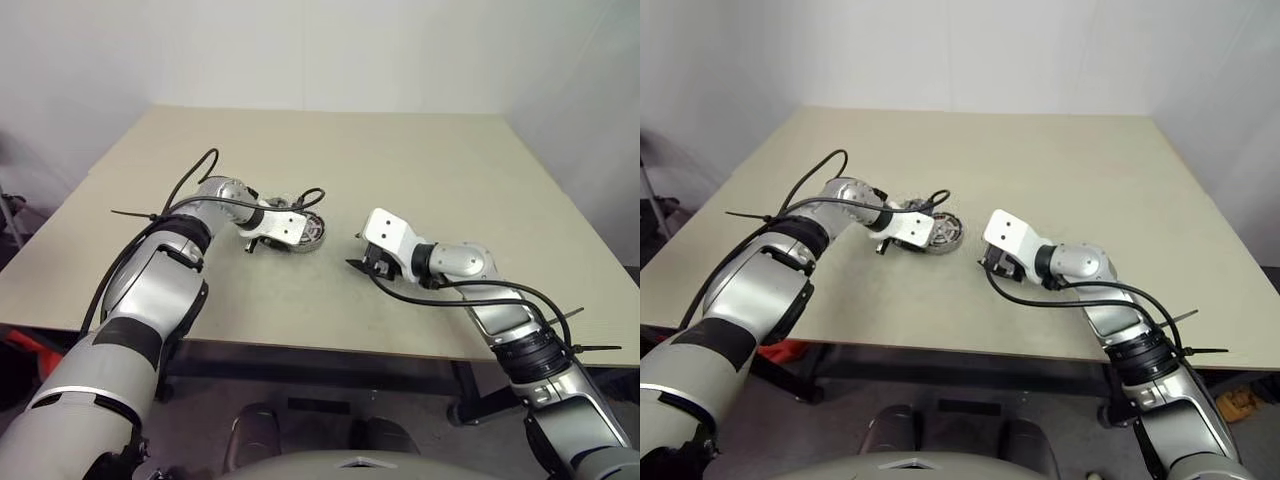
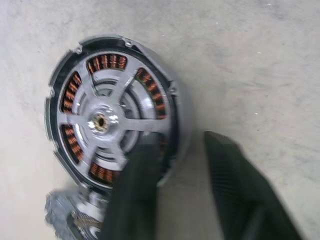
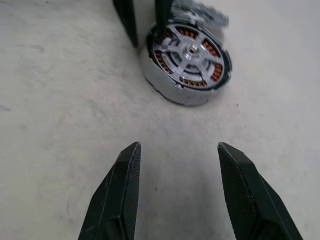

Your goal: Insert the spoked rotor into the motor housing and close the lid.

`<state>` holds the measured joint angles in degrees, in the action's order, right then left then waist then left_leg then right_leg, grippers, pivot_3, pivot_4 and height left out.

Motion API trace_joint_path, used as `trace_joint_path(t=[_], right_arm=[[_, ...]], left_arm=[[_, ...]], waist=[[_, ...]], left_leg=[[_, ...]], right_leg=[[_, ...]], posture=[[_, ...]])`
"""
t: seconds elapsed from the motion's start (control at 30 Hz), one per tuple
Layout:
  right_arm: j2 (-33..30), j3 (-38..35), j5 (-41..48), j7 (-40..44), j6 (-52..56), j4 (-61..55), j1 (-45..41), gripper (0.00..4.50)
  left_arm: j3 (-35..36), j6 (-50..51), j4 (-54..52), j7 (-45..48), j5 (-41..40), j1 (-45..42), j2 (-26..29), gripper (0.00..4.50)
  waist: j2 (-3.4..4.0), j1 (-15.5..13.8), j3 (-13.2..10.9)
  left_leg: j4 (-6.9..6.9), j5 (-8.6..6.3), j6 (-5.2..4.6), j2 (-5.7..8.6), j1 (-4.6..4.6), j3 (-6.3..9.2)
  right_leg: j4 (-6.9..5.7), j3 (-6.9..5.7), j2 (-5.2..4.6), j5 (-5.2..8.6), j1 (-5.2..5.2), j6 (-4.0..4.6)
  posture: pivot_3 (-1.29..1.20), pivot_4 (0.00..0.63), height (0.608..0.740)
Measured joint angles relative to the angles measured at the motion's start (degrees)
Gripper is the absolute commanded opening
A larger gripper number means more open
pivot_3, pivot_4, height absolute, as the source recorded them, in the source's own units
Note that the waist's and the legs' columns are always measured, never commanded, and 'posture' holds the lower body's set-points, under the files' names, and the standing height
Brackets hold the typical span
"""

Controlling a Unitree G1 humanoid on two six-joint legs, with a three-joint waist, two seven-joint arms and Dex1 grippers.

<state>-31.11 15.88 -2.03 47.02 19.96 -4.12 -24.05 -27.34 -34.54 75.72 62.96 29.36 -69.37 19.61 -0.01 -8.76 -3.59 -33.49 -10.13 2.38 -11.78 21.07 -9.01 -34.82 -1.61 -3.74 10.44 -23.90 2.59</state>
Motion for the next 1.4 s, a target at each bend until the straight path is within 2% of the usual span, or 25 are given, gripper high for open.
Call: trace_joint_path(t=[0.03, 0.53, 0.8, 1.0, 1.4], right_arm=[[0.00, -0.06, 0.00, -0.09, 0.10, -0.15, 0.01, 2.73], [-0.01, -0.69, -0.01, -0.84, 0.53, -0.70, 0.16, 2.73], [-0.03, -0.69, -0.01, -0.91, 0.59, -0.70, 0.16, 2.73], [-0.34, -1.21, -0.02, -1.16, 0.73, -0.70, 0.42, 2.73], [-2.27, -3.48, -0.09, -3.75, 4.45, -6.04, 5.83, 2.73]], left_arm=[[-0.15, 0.06, 0.20, 0.73, 0.26, -0.09, -0.15, 0.10], [0.45, 0.29, 0.44, 3.14, 0.22, -0.25, -0.42, 0.10], [2.15, -0.20, 0.48, 12.80, -2.36, -1.56, -0.92, 0.10], [2.11, -6.50, 0.35, 19.01, -3.12, -4.08, -1.04, 0.10], [-2.24, -11.74, 0.67, 14.55, 1.80, -6.42, -5.40, 0.10]], waist=[[0.00, 0.00, 0.00], [-0.03, -0.05, -0.02], [-0.16, -0.13, -0.11], [-0.34, -0.27, -0.24], [-0.40, -0.49, -0.28]], left_leg=[[0.08, 0.00, 0.00, 0.01, -0.03, 0.00], [0.18, 0.03, 0.04, 0.01, -0.04, 0.00], [0.19, 0.03, 0.04, 0.01, 0.02, -0.01], [0.19, 0.03, 0.03, 0.02, 0.02, -0.01], [0.19, 0.03, 0.03, 0.02, 0.03, -0.01]], right_leg=[[0.02, 0.00, 0.00, 0.00, 0.00, 0.00], [0.05, -0.03, -0.03, 0.02, -0.01, -0.02], [0.05, -0.03, -0.04, 0.02, -0.05, -0.02], [0.05, -0.04, -0.06, 0.02, -0.05, -0.02], [0.05, -0.05, -0.06, 0.03, -0.05, -0.04]], posture=[[0.00, 0.000, 0.740], [0.00, 0.000, 0.740], [0.00, 0.000, 0.740], [0.00, 0.000, 0.740], [0.00, 0.000, 0.740]])
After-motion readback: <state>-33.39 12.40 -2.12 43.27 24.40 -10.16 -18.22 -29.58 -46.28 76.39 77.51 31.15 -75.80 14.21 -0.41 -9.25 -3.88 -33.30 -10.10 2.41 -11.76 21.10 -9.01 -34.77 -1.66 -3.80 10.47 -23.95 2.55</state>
